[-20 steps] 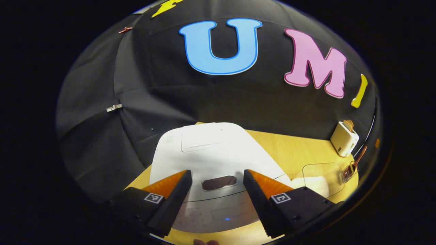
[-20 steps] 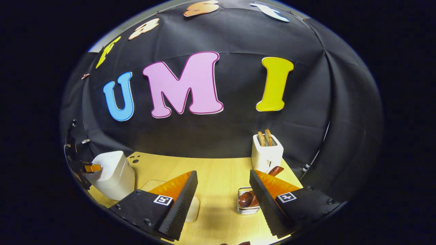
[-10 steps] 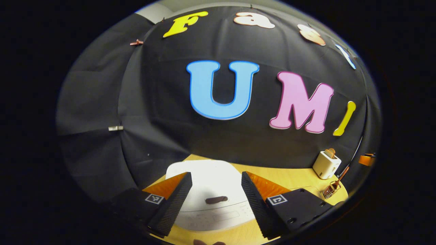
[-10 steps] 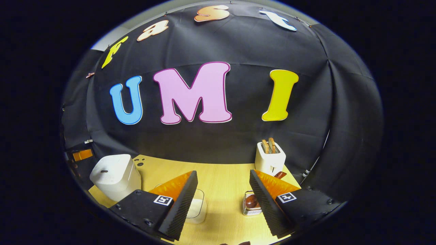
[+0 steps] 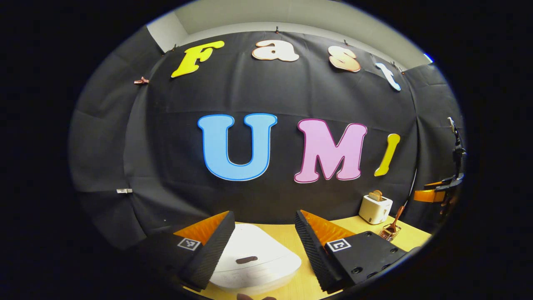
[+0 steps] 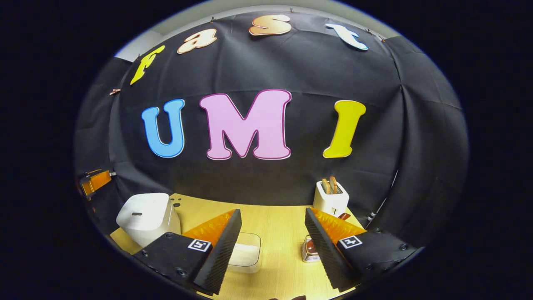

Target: Close the left gripper, press the button to open the rice cooker; take a wooden spoon from the chopstick holder with the right hand, scoop a spoonful of rice and pour it into the rice cooker, then put the wooden spoon back into the chopstick holder.

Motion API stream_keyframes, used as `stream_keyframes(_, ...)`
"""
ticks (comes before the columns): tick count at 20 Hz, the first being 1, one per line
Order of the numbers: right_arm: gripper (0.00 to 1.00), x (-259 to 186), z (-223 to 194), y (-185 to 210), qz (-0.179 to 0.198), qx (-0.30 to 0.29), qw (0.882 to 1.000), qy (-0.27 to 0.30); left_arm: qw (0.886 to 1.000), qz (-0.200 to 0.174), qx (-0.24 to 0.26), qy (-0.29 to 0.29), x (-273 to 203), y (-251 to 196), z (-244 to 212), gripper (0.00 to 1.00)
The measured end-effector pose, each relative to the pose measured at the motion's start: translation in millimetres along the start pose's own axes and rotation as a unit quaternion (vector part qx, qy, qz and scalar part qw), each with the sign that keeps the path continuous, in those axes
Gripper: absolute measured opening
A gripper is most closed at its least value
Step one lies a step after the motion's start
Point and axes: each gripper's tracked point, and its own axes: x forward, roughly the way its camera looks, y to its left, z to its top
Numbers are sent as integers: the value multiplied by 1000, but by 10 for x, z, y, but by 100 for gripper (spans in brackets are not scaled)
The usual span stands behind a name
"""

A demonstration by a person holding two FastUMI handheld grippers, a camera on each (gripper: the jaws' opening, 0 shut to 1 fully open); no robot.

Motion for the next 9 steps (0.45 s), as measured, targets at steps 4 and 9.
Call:
stream_keyframes(4, 95, 27, 92, 52, 25, 4, 1000, -13, 1000, 7, 1, 4, -105, -91, -4, 94)
stream_keyframes(9, 95, 42, 133, 104, 69, 4, 997, -17, 999, 47, -19, 2, -214, -77, 84, 94)
